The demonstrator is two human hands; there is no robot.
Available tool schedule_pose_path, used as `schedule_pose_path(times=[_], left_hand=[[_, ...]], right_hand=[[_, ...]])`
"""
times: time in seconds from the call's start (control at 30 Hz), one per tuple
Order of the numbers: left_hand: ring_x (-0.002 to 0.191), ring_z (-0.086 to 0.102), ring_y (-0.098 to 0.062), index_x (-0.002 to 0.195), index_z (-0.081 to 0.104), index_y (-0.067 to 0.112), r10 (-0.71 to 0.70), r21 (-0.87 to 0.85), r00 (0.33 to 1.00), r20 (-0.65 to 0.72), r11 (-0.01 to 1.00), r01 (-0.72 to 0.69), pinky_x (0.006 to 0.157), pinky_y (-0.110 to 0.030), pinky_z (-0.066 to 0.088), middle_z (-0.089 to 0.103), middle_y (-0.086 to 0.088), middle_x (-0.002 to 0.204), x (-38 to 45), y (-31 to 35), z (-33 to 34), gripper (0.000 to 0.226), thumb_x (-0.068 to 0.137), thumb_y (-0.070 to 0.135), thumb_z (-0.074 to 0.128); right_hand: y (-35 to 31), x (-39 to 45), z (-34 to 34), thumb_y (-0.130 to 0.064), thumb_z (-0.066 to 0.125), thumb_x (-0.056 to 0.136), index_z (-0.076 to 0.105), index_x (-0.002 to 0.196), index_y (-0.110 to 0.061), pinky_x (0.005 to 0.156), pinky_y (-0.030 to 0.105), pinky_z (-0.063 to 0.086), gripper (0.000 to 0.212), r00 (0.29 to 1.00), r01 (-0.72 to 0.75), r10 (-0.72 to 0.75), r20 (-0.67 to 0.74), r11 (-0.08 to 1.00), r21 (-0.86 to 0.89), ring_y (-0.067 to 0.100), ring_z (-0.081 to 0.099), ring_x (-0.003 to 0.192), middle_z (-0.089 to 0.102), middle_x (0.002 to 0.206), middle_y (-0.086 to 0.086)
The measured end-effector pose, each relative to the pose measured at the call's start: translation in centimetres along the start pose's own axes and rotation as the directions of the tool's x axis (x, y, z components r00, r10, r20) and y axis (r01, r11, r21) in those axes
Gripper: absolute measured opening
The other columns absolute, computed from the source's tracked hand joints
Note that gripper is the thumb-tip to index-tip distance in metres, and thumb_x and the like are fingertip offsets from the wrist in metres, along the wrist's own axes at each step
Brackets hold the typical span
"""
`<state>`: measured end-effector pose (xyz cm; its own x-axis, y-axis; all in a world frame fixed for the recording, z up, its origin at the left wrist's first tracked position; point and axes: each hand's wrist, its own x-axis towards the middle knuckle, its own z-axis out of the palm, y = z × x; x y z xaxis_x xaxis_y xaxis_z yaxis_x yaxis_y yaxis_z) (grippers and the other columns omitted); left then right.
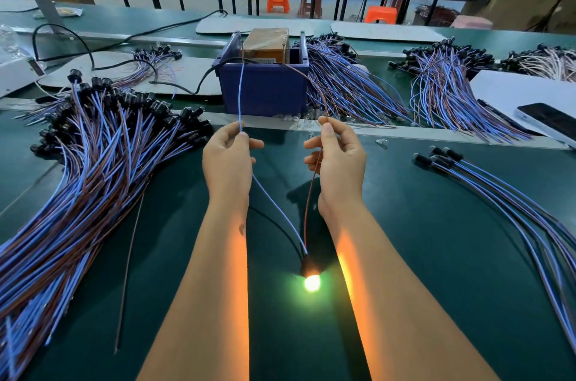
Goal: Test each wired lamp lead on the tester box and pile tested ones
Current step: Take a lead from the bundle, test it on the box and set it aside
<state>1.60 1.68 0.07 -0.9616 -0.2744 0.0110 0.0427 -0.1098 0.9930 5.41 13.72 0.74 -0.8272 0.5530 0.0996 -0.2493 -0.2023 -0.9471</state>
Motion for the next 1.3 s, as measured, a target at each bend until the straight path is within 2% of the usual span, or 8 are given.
schedule_pose_path(times=[0.17, 0.4, 0.67, 0.83, 1.0, 1.13, 1.2, 1.3], left_hand=[[0.067, 0.059, 0.003, 0.098, 0.066, 0.028, 0.107, 0.054, 0.968, 0.228, 0.991, -0.122, 0.06, -0.009, 0.044, 0.074, 0.011, 0.075, -0.8, 0.5, 1.2, 0.015, 0.098, 0.019, 0.054], [0.045, 0.044, 0.002, 0.088, 0.075, 0.024, 0.019, -0.047, 0.929, 0.369, 0.999, -0.002, 0.041, -0.011, 0.033, 0.052, 0.018, 0.054, -1.2, 0.7, 1.3, 0.029, 0.101, 0.026, 0.049], [0.042, 0.032, -0.005, 0.077, 0.067, 0.016, -0.033, -0.22, 0.974, 0.225, 0.972, 0.084, 0.041, -0.015, 0.027, 0.042, 0.009, 0.048, -0.3, 0.5, 0.7, 0.027, 0.1, 0.018, 0.053], [0.043, 0.042, -0.004, 0.076, 0.052, 0.015, -0.064, -0.378, 0.978, 0.199, 0.916, 0.137, 0.041, -0.016, 0.037, 0.051, 0.007, 0.05, -0.1, 0.7, 0.4, 0.025, 0.101, 0.016, 0.053], [0.045, 0.051, -0.003, 0.082, 0.054, 0.019, -0.079, -0.31, 0.988, 0.134, 0.943, 0.117, 0.046, -0.015, 0.045, 0.061, 0.008, 0.054, 0.2, 0.3, 0.2, 0.018, 0.099, 0.017, 0.057], [0.048, 0.055, -0.003, 0.083, 0.054, 0.019, -0.022, -0.222, 0.994, 0.106, 0.974, 0.045, 0.05, -0.017, 0.047, 0.064, 0.007, 0.058, 0.3, -0.2, 0.4, 0.017, 0.096, 0.011, 0.061], [0.054, 0.055, -0.005, 0.08, 0.055, 0.021, 0.089, -0.046, 0.991, 0.099, 0.995, -0.085, 0.057, -0.02, 0.047, 0.062, 0.004, 0.065, 0.2, -0.7, 0.5, 0.02, 0.091, 0.01, 0.067], [0.059, 0.052, 0.002, 0.074, 0.053, 0.028, 0.306, 0.245, 0.93, 0.201, 0.904, -0.35, 0.063, -0.013, 0.042, 0.058, 0.01, 0.068, -0.8, -1.0, 1.5, 0.028, 0.086, 0.009, 0.07]], right_hand=[[0.2, -0.5, 0.7, -0.01, 0.055, 0.098, 0.07, 0.095, -0.02, 0.053, 0.018, 0.045, 0.019, 0.983, 0.055, -0.056, 0.177, 0.998, 0.011, 0.008, 0.051, 0.057, 0.058, 0.062, -0.003], [0.3, -0.6, 0.7, -0.001, 0.066, 0.089, 0.073, 0.089, -0.016, 0.056, 0.012, 0.044, 0.016, 0.951, 0.13, -0.086, 0.295, 0.982, -0.133, 0.0, 0.052, 0.06, 0.066, 0.068, -0.01], [0.2, 0.0, -0.6, -0.002, 0.061, 0.092, 0.073, 0.091, -0.022, 0.066, 0.019, 0.045, 0.023, 0.908, 0.127, -0.029, 0.418, 0.97, -0.209, 0.01, 0.053, 0.066, 0.062, 0.071, -0.004], [0.4, -0.1, -0.8, 0.001, 0.076, 0.078, 0.061, 0.121, -0.032, 0.07, 0.022, 0.05, 0.057, 0.755, 0.187, 0.099, 0.648, 0.915, -0.358, 0.016, 0.051, 0.071, 0.059, 0.086, 0.005], [-0.2, 0.4, -1.4, -0.019, 0.066, 0.09, 0.062, 0.117, -0.031, 0.075, 0.024, 0.05, 0.03, 0.847, -0.049, 0.035, 0.531, 0.999, 0.012, 0.013, 0.065, 0.072, 0.07, 0.088, -0.001], [-0.4, 1.0, -2.1, -0.026, 0.056, 0.091, 0.07, 0.102, -0.017, 0.072, 0.023, 0.053, 0.02, 0.888, -0.211, 0.023, 0.458, 0.908, 0.362, 0.012, 0.069, 0.072, 0.072, 0.079, -0.001], [-0.4, 1.6, -2.7, -0.021, 0.05, 0.099, 0.069, 0.101, -0.016, 0.068, 0.019, 0.051, 0.02, 0.944, -0.162, 0.046, 0.328, 0.928, 0.335, 0.009, 0.065, 0.065, 0.068, 0.071, -0.004], [-0.3, 2.1, -3.2, -0.023, 0.048, 0.103, 0.069, 0.091, -0.024, 0.067, 0.018, 0.044, 0.025, 0.994, 0.021, -0.018, 0.109, 0.999, -0.029, 0.005, 0.055, 0.067, 0.06, 0.073, -0.013]])
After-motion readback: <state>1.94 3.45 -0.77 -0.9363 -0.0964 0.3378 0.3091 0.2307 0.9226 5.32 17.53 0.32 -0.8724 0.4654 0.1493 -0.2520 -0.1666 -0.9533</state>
